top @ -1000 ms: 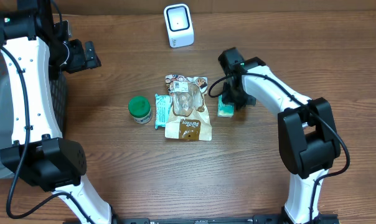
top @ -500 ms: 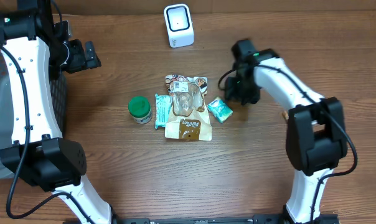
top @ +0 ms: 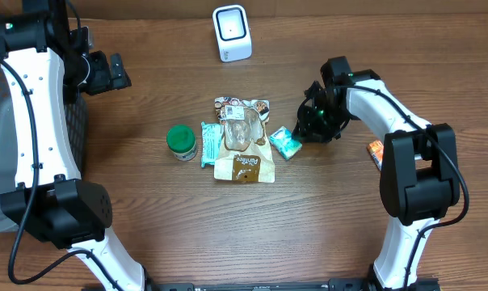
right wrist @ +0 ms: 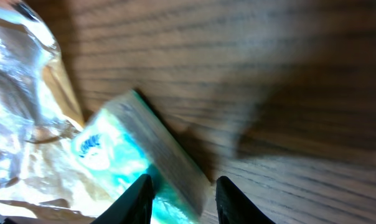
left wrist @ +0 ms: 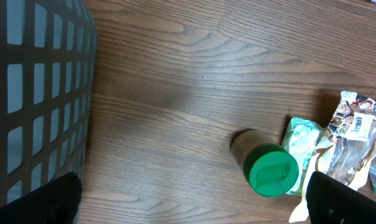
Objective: Scan the item barcode
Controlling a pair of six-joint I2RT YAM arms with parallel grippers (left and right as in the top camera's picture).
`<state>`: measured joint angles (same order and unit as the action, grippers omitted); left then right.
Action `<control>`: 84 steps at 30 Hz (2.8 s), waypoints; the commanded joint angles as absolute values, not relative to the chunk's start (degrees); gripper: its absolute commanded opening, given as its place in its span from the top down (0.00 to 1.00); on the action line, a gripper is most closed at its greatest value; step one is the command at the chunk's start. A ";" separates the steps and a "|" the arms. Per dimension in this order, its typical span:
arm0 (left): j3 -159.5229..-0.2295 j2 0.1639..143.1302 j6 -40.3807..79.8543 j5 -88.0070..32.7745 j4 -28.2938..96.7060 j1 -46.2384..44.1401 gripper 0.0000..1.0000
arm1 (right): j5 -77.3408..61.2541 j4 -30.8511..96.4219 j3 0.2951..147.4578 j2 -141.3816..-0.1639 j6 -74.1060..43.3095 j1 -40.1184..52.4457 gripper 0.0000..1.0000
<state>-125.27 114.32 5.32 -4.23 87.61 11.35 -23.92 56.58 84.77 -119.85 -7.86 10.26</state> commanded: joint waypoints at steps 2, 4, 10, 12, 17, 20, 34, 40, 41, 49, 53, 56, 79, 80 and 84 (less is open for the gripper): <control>-125.40 112.81 3.81 -4.01 87.55 11.60 0.00 | -26.24 55.72 82.08 -119.00 -5.21 10.15 0.66; -125.40 112.81 3.81 -4.01 87.55 11.60 0.00 | -26.24 55.48 81.14 -119.00 -4.80 10.15 0.68; -125.40 112.81 3.81 -4.01 87.55 11.60 0.00 | -27.92 52.07 77.67 -119.00 -4.86 10.15 0.72; -125.40 112.81 3.81 -4.01 87.55 11.60 0.01 | -29.26 50.74 76.49 -119.00 -4.91 10.15 0.72; -125.40 112.81 3.81 -4.01 87.55 11.60 0.00 | -32.42 48.51 74.67 -119.00 -6.15 10.15 0.96; -125.40 112.81 3.81 -4.01 87.55 11.60 0.00 | -35.05 49.28 74.85 -118.72 -6.15 10.02 0.96; -125.40 112.81 3.81 -4.01 87.55 11.60 0.00 | -41.93 54.26 76.31 -106.85 -5.72 5.85 0.96; -125.40 112.81 3.81 -4.01 87.55 11.60 0.00 | -24.29 55.27 76.07 -106.87 -8.82 5.93 0.96; -125.40 112.81 3.81 -4.01 87.55 11.60 0.01 | -22.48 55.20 76.03 -106.98 -9.13 6.04 0.96; -125.40 112.81 3.81 -4.01 87.55 11.60 0.00 | -18.52 53.21 74.96 -109.71 -10.50 6.04 0.94; -125.40 112.81 3.81 -4.01 87.55 11.60 0.00 | -17.98 53.25 74.96 -112.07 -10.46 6.04 0.73; -125.40 112.81 3.81 -4.01 87.55 11.60 0.01 | -17.96 53.41 74.96 -112.31 -10.46 6.02 0.67; -125.40 112.81 3.81 -4.01 87.55 11.60 0.01 | -16.78 47.07 66.78 -112.33 -22.57 6.04 0.80; -125.40 112.81 3.81 -4.01 87.55 11.60 0.00 | -16.78 46.46 66.43 -112.33 -22.55 6.04 0.84; -125.40 112.81 3.81 -4.01 87.55 11.60 0.00 | -17.47 46.39 66.43 -112.31 -22.52 6.04 0.96</control>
